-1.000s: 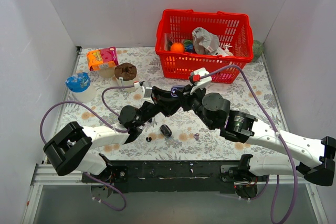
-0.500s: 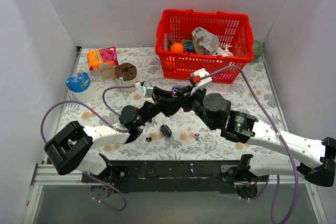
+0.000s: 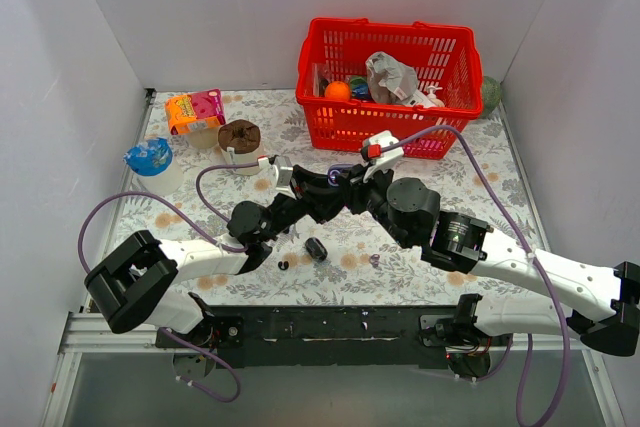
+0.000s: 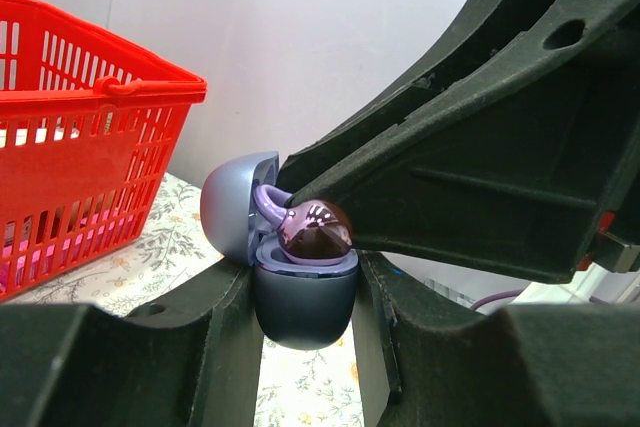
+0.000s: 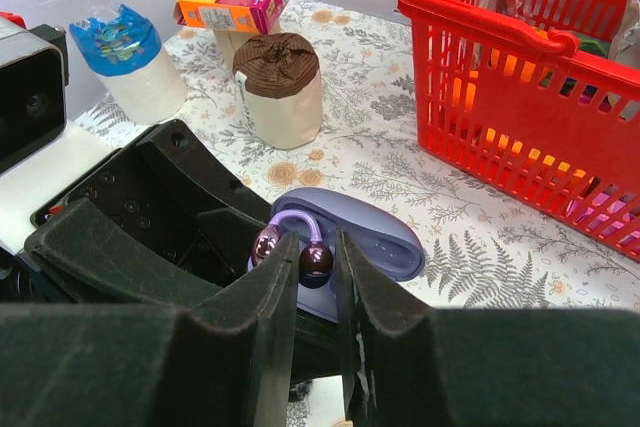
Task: Insert the wireless bluetooth earbuds into the charging case
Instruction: Place the earbud in the charging case.
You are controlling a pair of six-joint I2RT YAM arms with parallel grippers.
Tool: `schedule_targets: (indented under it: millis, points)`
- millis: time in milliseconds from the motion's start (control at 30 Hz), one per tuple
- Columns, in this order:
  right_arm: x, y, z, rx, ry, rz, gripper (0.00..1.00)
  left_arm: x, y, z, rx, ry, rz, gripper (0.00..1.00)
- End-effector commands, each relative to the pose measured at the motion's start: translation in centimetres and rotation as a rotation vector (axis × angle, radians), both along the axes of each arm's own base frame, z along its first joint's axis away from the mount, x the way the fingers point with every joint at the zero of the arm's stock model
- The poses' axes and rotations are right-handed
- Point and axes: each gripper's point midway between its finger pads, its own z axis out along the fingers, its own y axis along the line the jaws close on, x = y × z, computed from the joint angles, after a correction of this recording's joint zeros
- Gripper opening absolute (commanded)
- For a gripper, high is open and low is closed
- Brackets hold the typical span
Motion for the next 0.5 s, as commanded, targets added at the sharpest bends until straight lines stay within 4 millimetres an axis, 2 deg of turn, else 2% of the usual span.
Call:
schedule_targets:
  millis: [0,333,467]
  points:
    - [-0.1,-0.9,2.7,0.050,-0.027,-0.020,0.28,-2.3,2.7,7.6,-0.250,-0.216,0.009,0.00]
    - [-0.2,-1.3,3.2,0.053,-0.032,-0.023,0.34,-2.3,2.6,7.4,-0.246,-0.208,0.003,0.00]
    - [-0.2,-1.5,4.0,0.067,-0.043,-0.022,0.37,-2.3,2.7,7.4,-0.250,-0.209,0.005,0.00]
